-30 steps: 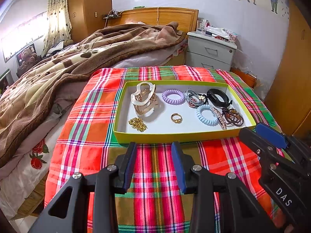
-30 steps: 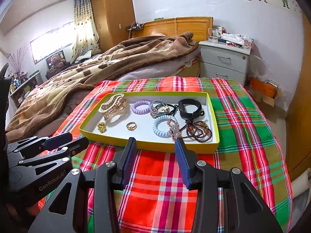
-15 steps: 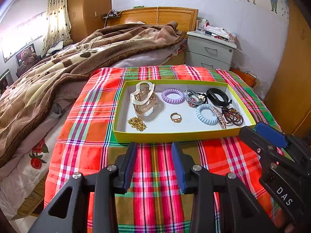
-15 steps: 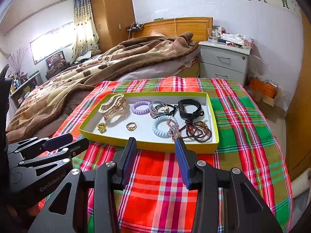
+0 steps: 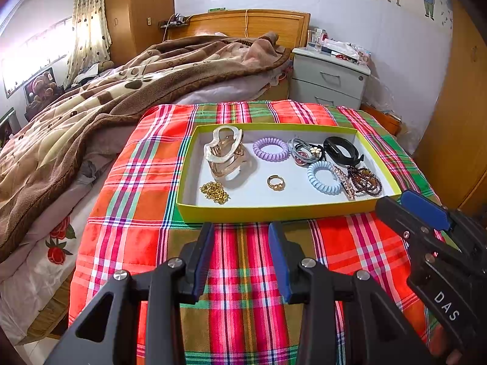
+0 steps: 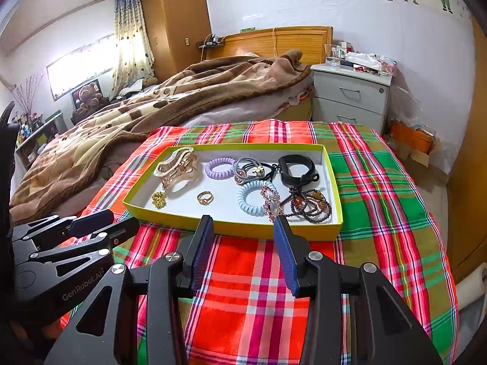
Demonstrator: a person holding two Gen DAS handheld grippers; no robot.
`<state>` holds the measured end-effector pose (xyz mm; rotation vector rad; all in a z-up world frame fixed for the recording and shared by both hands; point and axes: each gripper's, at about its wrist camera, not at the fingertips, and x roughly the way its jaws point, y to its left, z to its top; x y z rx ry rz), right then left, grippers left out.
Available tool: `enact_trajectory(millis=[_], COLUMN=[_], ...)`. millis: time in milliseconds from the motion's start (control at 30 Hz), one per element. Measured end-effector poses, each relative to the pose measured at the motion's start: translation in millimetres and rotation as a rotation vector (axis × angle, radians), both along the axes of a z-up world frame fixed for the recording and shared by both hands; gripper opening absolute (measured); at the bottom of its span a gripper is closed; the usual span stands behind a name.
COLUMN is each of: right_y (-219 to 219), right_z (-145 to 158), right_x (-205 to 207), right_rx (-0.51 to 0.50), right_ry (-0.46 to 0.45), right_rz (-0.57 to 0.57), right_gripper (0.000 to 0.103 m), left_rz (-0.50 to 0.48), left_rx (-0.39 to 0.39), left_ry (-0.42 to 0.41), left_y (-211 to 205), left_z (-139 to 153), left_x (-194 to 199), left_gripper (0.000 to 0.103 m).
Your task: Organize jewelry
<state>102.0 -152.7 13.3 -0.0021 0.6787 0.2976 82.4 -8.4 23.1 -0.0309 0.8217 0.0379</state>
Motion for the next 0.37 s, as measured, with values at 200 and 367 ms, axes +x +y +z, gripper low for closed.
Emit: enact_trajectory(millis=[200,367], right_y=[0.0,-0.8], right_z=[0.0,0.2], right_x=[0.1,-0.3], right_rx=[-0.002,-0.003], right_ry=[0.0,-0.001], right_rz=[-0.001,-0.002], right_gripper=[0.042,0.042], left_rz=[-0.011,-0.005], left_rx=[-0.006,-0.013], left_ry=[0.003,0.013], left_y=[-0.2,2.1], left_z=[-1.4,-3.2], left_x=[0.5,3.0], left_gripper=[0.038,0.038])
